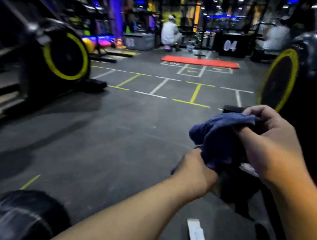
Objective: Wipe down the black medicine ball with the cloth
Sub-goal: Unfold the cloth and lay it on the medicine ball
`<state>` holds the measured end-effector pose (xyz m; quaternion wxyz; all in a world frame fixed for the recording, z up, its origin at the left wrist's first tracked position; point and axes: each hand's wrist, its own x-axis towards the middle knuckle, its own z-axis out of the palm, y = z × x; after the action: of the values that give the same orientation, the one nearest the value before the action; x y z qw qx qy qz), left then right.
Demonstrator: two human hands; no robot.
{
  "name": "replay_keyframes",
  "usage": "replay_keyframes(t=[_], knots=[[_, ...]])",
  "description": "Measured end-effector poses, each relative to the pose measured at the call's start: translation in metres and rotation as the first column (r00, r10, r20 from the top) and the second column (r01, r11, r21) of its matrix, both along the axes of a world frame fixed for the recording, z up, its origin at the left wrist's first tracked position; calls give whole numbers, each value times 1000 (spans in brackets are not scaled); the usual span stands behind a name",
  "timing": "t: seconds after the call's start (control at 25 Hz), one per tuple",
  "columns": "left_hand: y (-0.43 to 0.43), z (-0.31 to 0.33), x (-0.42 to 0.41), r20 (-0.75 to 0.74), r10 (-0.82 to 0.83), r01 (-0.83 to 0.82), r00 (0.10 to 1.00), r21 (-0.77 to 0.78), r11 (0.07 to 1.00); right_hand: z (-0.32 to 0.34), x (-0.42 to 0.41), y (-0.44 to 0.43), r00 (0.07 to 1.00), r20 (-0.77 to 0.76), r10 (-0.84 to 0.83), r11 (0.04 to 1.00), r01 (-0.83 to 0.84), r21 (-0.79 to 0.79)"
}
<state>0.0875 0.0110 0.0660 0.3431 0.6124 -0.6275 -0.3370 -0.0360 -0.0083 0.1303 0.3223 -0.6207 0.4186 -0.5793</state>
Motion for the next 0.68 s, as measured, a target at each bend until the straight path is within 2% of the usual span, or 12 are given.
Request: replay_keyframes(t=[0.04,0.08,0.2,0.32,0.4,0.52,0.6,0.68], knots=[[11,13,19,123,65,-62,990,-28,998,6,18,1,997,29,71,997,-70,-17],[24,26,41,187,120,-106,975,-82,991,14,36,2,987,39,155,987,-153,-46],[74,48,130,229,274,-210,934,-267,941,32,97,4,919,-48,391,915,-394,-86],[143,51,229,260,411,-341,874,-277,898,43,165,18,797,-204,568,807,-589,-53],[197,51,285,283,533,-465,797,-274,842,40,217,33,681,-296,669,715,-699,8],[263,46,347,326,658,-585,679,-302,753,42,294,63,569,-475,671,653,-757,16],[297,40,379,321,712,-630,624,-332,702,45,342,86,523,-523,673,619,-785,11],[321,29,404,282,757,-685,589,-321,654,44,386,105,489,-595,638,627,-778,32]])
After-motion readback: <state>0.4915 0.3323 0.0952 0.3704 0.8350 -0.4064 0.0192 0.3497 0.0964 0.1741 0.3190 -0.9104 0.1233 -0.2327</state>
